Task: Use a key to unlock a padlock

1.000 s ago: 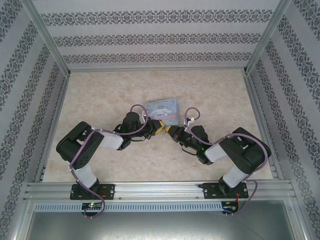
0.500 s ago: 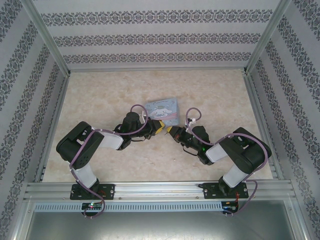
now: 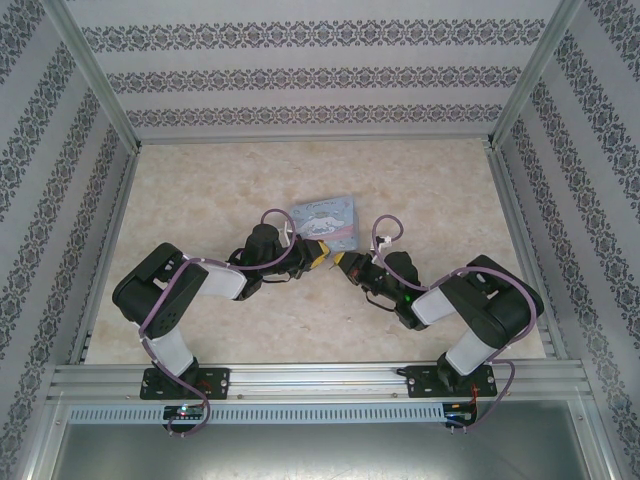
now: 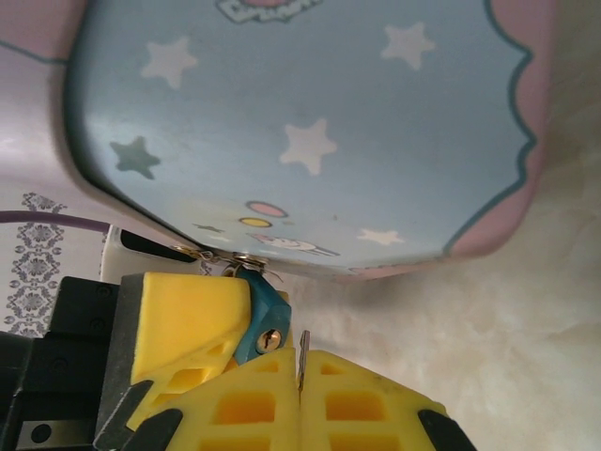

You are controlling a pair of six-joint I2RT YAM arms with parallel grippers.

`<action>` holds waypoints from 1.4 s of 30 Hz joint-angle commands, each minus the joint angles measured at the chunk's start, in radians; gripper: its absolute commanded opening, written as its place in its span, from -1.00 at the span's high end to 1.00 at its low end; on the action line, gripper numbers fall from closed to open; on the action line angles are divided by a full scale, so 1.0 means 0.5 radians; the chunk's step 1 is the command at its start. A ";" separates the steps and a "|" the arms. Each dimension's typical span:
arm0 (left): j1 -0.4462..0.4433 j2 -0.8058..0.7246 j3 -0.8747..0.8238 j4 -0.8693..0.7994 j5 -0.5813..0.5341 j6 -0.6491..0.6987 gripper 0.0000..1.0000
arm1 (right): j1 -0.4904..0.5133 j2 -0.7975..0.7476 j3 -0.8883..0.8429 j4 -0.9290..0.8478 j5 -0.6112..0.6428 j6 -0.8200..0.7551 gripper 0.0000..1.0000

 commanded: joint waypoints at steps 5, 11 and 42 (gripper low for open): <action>0.023 -0.024 0.015 0.053 0.040 0.006 1.00 | 0.008 -0.055 0.052 0.036 -0.030 0.010 1.00; 0.023 -0.031 0.016 0.053 0.038 0.006 1.00 | 0.020 -0.033 0.098 0.036 -0.030 0.016 1.00; 0.024 -0.041 0.002 0.062 0.017 -0.022 1.00 | 0.039 0.116 0.104 0.169 -0.040 0.093 1.00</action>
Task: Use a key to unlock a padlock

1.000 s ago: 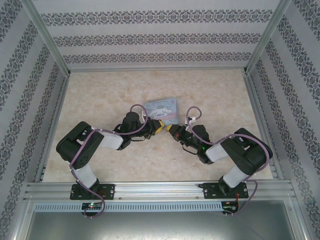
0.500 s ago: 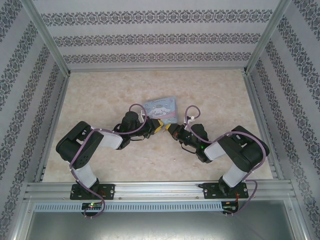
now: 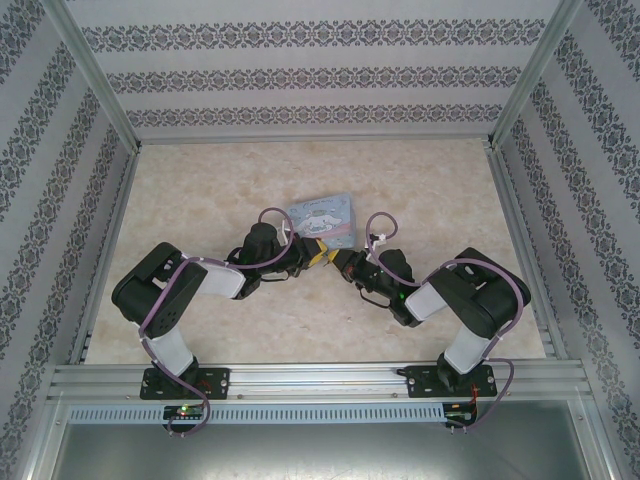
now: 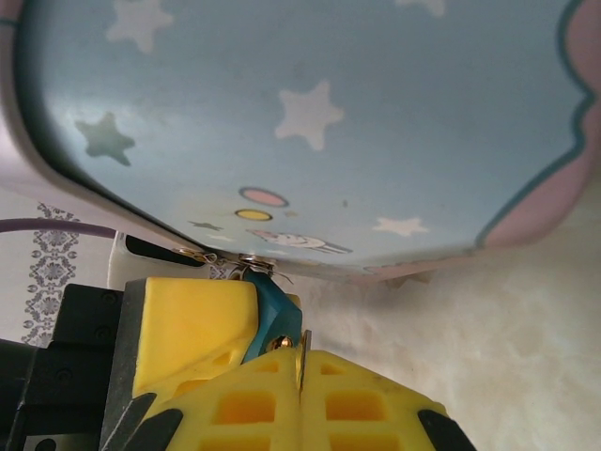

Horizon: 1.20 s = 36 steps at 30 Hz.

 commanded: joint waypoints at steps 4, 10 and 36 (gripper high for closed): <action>-0.002 -0.047 0.012 0.045 0.016 -0.020 1.00 | -0.026 -0.064 -0.075 0.002 -0.035 -0.004 1.00; -0.002 -0.047 0.019 0.029 0.010 -0.013 1.00 | -0.032 -0.061 -0.120 0.014 -0.034 0.002 1.00; -0.002 -0.015 0.003 0.047 0.016 -0.007 1.00 | -0.056 -0.112 0.050 -0.125 -0.096 -0.004 1.00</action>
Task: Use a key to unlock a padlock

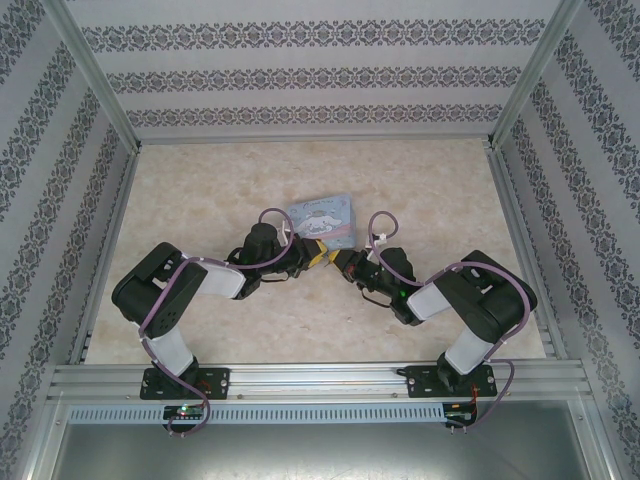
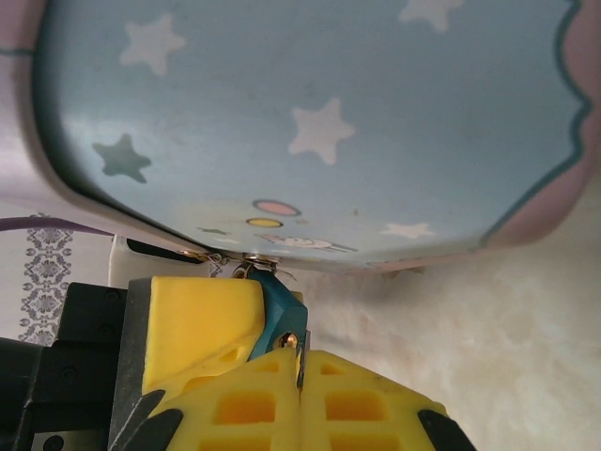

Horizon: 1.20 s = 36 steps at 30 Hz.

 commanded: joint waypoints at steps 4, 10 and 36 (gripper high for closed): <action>-0.004 -0.017 0.000 0.068 0.012 -0.005 1.00 | -0.043 -0.064 0.040 -0.002 -0.054 -0.009 1.00; -0.001 -0.013 -0.002 0.062 0.007 0.001 1.00 | -0.060 -0.112 0.040 -0.043 -0.066 -0.025 1.00; -0.001 -0.008 0.000 0.056 0.004 0.007 1.00 | -0.009 -0.118 0.136 -0.049 -0.078 -0.015 1.00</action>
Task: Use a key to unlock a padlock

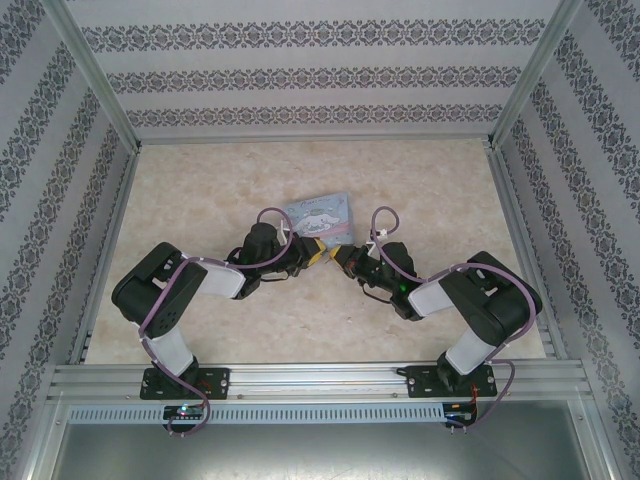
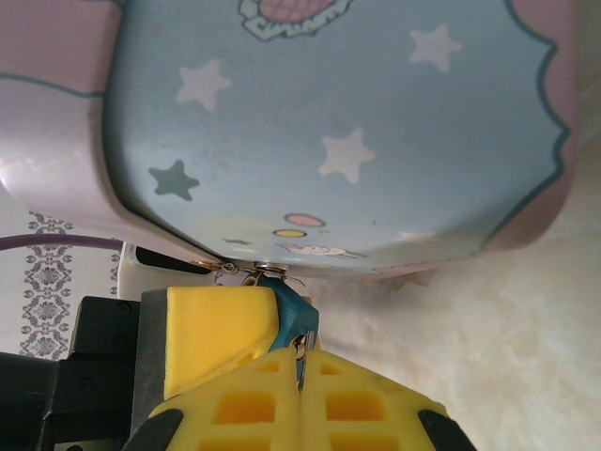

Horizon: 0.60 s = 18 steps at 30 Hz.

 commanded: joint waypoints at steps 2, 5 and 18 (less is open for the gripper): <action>-0.003 -0.010 -0.001 0.060 0.067 0.003 1.00 | 0.037 -0.060 0.065 0.103 -0.027 -0.014 1.00; -0.002 -0.016 -0.002 0.064 0.071 -0.001 1.00 | 0.040 -0.052 0.069 0.127 -0.030 -0.014 1.00; -0.003 -0.013 -0.047 0.404 0.152 -0.299 1.00 | -0.002 -0.073 0.030 0.337 -0.106 -0.078 1.00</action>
